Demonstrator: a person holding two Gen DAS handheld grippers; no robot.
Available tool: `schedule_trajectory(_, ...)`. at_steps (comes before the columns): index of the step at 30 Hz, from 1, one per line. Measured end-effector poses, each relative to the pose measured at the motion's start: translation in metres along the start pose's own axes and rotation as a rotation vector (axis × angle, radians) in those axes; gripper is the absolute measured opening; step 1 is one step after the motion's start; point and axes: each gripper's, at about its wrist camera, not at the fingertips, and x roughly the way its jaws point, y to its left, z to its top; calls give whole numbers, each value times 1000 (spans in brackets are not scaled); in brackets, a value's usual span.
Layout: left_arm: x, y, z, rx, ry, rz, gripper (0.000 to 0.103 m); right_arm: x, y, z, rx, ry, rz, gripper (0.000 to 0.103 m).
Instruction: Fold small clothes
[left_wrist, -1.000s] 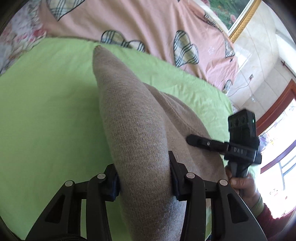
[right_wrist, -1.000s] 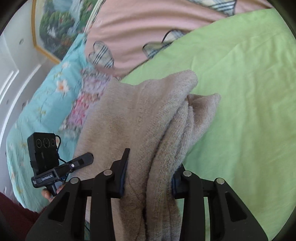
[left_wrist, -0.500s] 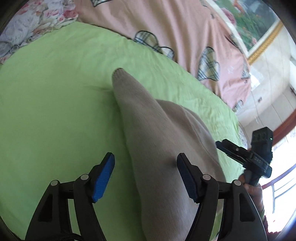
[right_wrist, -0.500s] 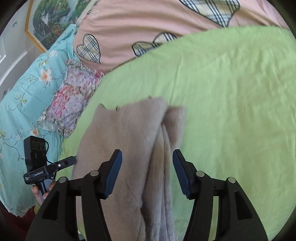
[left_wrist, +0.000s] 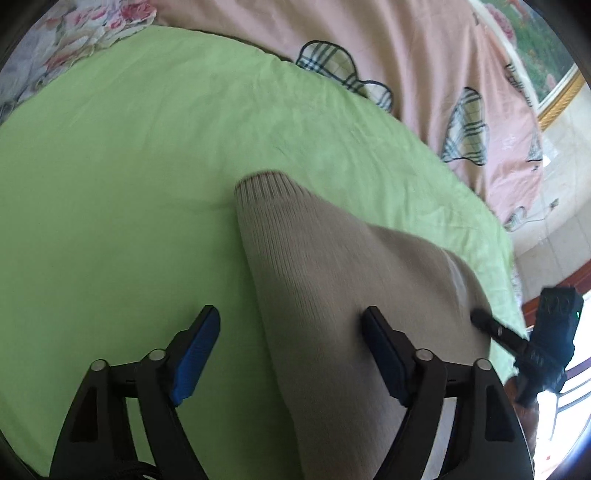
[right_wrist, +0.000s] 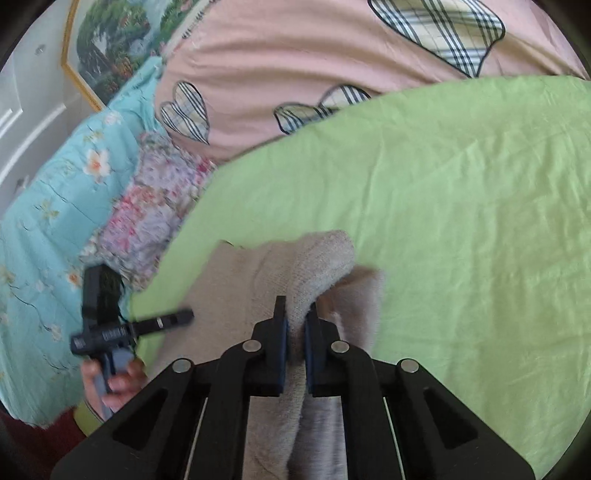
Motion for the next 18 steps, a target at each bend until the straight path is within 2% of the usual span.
schedule_trajectory(1, 9, 4, 11, 2, 10, 22, 58, 5, -6, -2, 19, 11, 0, 9)
schedule_trajectory(3, 23, 6, 26, -1, 21, 23, 15, 12, -16, -7, 45, 22, -11, 9)
schedule_trajectory(5, 31, 5, 41, 9, 5, 92, 8, 11, -20, -11, 53, 19, -23, 9)
schedule_trajectory(7, 28, 2, 52, 16, -26, 120, 8, 6, -23, -14, 62, 13, -33, 9)
schedule_trajectory(10, 12, -2, 55, 1, -39, 111, 8, -1, -23, -15, 96, 9, -19, 10)
schedule_trajectory(12, -10, -6, 46, 14, -68, 112, 11, -14, -17, -16, 103, -9, -16, 12)
schedule_trajectory(14, -40, -10, 22, 36, -97, 109, 19, -29, -4, -18, 82, -33, -19, 16)
schedule_trajectory(15, -52, -14, 10, 45, -104, 100, 25, -38, 0, -21, 70, -45, -13, 22)
schedule_trajectory(16, -69, -18, -12, 61, -116, 81, 26, -49, 4, -28, 66, -54, 0, 33)
schedule_trajectory(18, -89, -23, -47, 94, -118, 65, 28, -62, 10, -40, 59, -59, 12, 47)
